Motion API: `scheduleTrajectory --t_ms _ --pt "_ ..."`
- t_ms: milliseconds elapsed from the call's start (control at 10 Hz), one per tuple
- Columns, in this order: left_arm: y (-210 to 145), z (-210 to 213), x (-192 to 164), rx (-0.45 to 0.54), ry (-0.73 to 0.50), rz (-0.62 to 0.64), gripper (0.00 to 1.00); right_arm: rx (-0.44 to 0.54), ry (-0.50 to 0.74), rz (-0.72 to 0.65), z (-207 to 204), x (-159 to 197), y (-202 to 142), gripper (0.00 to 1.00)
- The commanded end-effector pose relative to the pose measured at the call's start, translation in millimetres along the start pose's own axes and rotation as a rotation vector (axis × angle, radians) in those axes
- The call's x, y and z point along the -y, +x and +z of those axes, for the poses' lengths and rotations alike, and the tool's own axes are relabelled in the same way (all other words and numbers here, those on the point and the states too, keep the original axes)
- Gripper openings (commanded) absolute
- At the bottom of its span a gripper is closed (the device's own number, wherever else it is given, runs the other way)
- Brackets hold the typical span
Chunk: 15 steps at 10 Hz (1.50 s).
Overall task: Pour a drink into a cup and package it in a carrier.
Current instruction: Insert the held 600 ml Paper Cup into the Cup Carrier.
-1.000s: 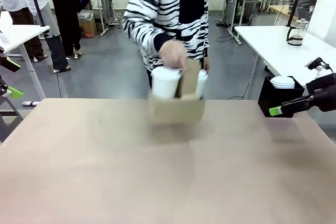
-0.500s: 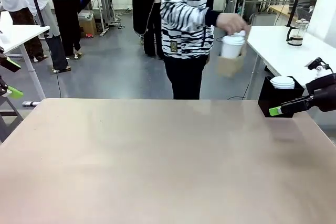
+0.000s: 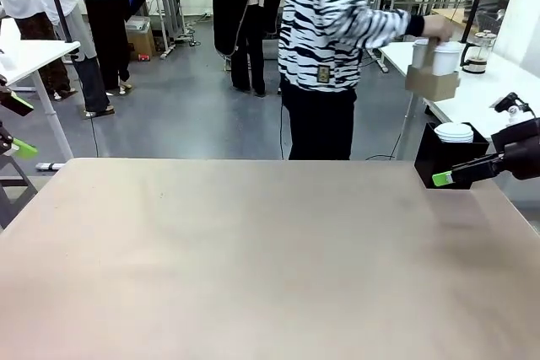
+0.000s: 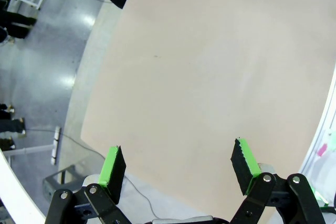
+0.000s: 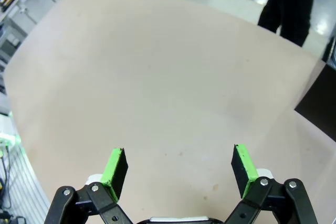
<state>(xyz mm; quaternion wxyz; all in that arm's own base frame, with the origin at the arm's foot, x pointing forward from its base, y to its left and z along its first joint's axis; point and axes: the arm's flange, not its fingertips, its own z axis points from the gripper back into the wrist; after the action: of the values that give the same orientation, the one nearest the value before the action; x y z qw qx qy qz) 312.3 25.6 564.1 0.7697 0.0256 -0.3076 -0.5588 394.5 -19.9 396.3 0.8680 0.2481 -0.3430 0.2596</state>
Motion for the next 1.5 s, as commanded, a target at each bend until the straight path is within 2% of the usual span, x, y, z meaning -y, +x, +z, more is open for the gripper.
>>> scheduleTrajectory --t_ms 0,1400 --pt "0.8 -0.5 0.2 0.012 -0.008 0.016 1.0 -0.003 0.005 0.025 2.2 3.2 -3.8 1.0" --pt "0.8 -0.5 0.2 0.012 -0.008 0.016 1.0 -0.003 0.005 0.025 2.2 3.2 -3.8 1.0"
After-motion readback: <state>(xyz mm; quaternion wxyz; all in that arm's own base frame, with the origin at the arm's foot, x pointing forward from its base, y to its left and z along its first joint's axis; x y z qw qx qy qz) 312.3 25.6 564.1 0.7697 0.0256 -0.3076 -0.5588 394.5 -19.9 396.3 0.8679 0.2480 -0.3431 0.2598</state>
